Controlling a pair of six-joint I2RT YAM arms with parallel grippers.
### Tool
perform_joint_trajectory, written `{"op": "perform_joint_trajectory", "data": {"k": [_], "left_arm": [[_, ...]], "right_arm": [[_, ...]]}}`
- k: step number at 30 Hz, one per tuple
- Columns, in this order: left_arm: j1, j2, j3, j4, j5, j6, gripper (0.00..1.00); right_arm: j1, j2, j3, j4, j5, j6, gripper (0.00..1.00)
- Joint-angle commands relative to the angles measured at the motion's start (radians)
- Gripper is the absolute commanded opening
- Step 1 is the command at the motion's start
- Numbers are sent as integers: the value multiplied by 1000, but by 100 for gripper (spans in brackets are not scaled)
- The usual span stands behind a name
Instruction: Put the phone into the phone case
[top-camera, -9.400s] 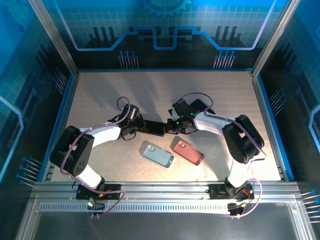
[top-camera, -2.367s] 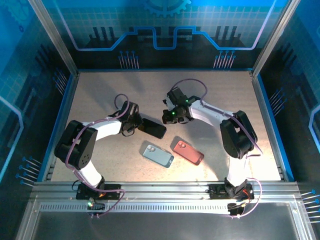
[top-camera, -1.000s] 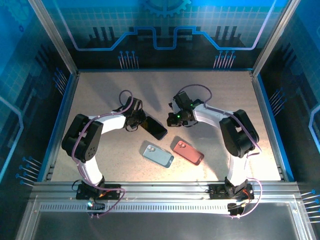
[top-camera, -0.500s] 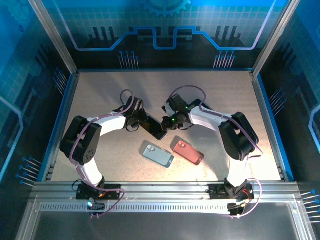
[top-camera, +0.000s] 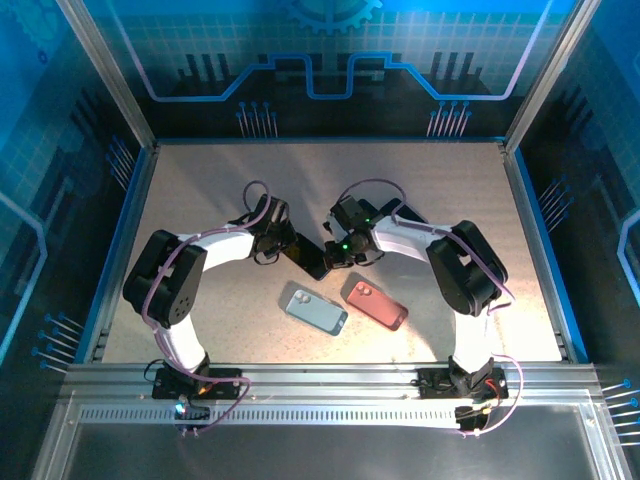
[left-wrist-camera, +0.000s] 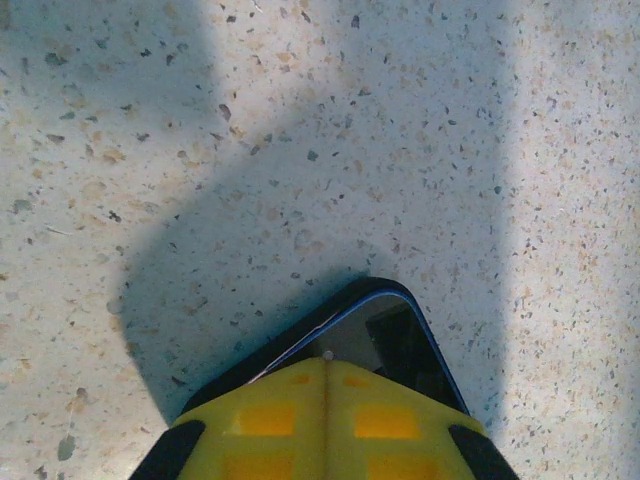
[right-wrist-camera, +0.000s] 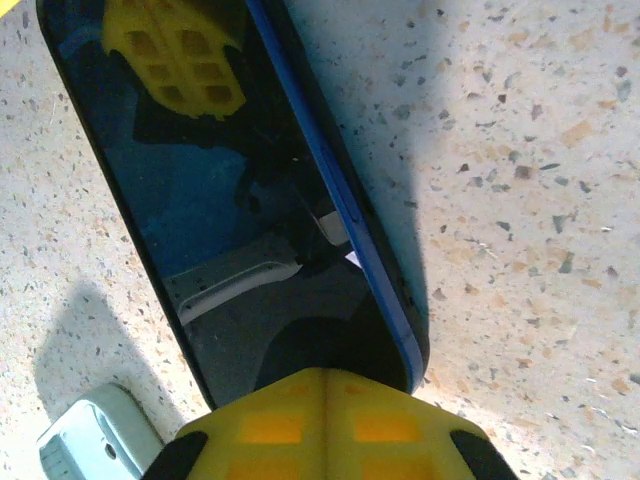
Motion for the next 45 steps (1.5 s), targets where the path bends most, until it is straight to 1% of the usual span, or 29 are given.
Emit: {"op": "perform_joint_trajectory", "data": {"k": [1, 11, 17, 21, 25, 31, 35, 39, 45], "left_arm": [[-8, 25, -18, 7, -3, -9, 0], [-9, 44, -43, 28, -3, -23, 0], [-10, 61, -53, 45, -2, -33, 0], [-14, 69, -57, 54, -1, -38, 0], [-19, 68, -55, 59, -2, -40, 0], [-29, 64, -43, 54, -4, -29, 0], [-40, 67, -35, 49, -14, -22, 0], [-43, 77, -29, 52, -11, -25, 0], [-48, 83, -29, 57, -14, -30, 0]], "right_arm": [[21, 45, 4, -43, 19, -22, 0], [88, 153, 54, -165, 127, -65, 0], [111, 175, 9, -178, 147, -39, 0], [111, 172, -28, -163, 134, -23, 0], [101, 136, -46, -152, 111, -7, 0], [49, -1, -16, -158, 40, 28, 0], [-10, -83, 11, -128, -37, 40, 0], [-46, -83, 43, -134, -67, 26, 0], [-58, -38, 60, -130, -83, 12, 0]]}}
